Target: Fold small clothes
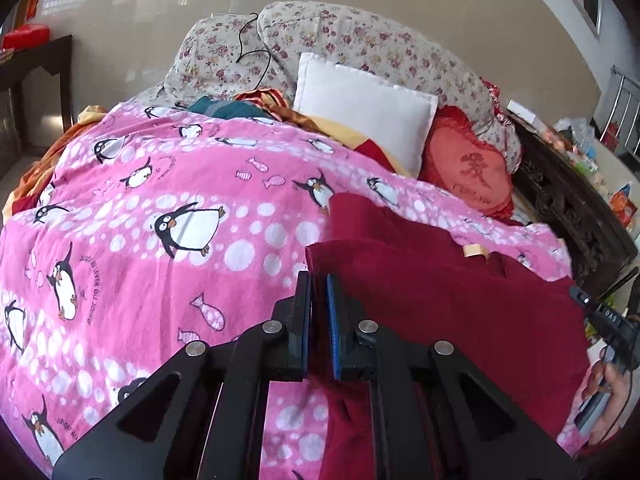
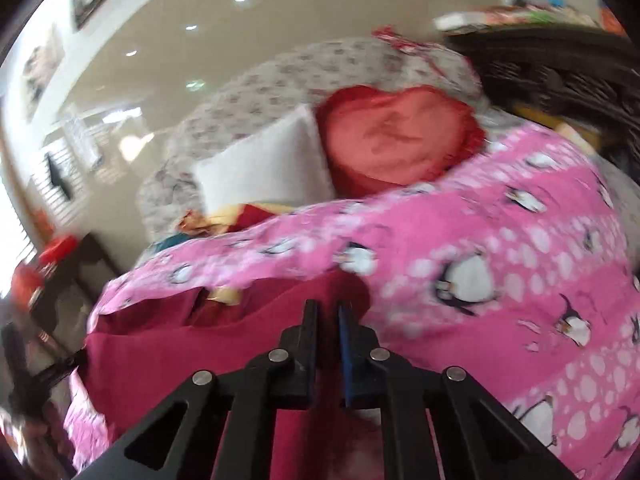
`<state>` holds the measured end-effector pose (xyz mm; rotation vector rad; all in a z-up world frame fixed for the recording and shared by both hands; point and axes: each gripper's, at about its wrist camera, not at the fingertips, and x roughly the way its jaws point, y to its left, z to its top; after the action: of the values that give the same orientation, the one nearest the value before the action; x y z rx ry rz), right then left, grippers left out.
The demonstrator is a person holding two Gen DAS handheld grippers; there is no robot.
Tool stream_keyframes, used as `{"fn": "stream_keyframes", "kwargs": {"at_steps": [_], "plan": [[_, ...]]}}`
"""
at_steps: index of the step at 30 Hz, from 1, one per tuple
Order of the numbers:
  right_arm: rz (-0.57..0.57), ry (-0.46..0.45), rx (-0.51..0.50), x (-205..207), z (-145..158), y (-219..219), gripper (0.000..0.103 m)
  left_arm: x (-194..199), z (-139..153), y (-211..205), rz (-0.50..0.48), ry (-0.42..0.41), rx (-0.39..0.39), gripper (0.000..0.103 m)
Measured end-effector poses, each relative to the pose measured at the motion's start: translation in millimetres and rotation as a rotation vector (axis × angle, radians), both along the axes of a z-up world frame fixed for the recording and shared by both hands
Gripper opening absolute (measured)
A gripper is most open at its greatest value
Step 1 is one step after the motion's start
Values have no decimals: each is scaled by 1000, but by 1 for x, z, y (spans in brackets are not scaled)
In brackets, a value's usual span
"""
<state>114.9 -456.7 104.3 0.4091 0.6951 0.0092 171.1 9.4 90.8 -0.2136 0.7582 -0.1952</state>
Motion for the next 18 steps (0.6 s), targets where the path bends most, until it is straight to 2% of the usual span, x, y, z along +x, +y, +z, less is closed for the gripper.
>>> {"fn": "stream_keyframes", "kwargs": {"at_steps": [2,3,5,7,9,10,13,16,18], "plan": [[29,86,-7,11,-22,3,8,3,-12,-2,10,34,24,7],[35,111,-24,11,-28,6,13,1,-13,-2,11,30,29,7],[7,87,-31,1,-21,1,25,-5,-7,1,2,17,35,6],[-38,33,-30,-15,-2,-3,26,-15,4,4,-1,6,42,6],[34,-8,18,-25,15,4,26,-23,14,3,-16,-22,48,6],[116,5,20,-26,20,19,26,-28,18,-1,-32,-39,51,6],[264,75,-44,-27,14,60,26,-34,18,-20,-84,-43,55,6],[290,143,-134,-20,-8,79,26,-32,3,-39,-119,-13,74,7],[252,127,-167,-13,-19,74,26,-28,-11,-48,-110,-15,116,7]]}}
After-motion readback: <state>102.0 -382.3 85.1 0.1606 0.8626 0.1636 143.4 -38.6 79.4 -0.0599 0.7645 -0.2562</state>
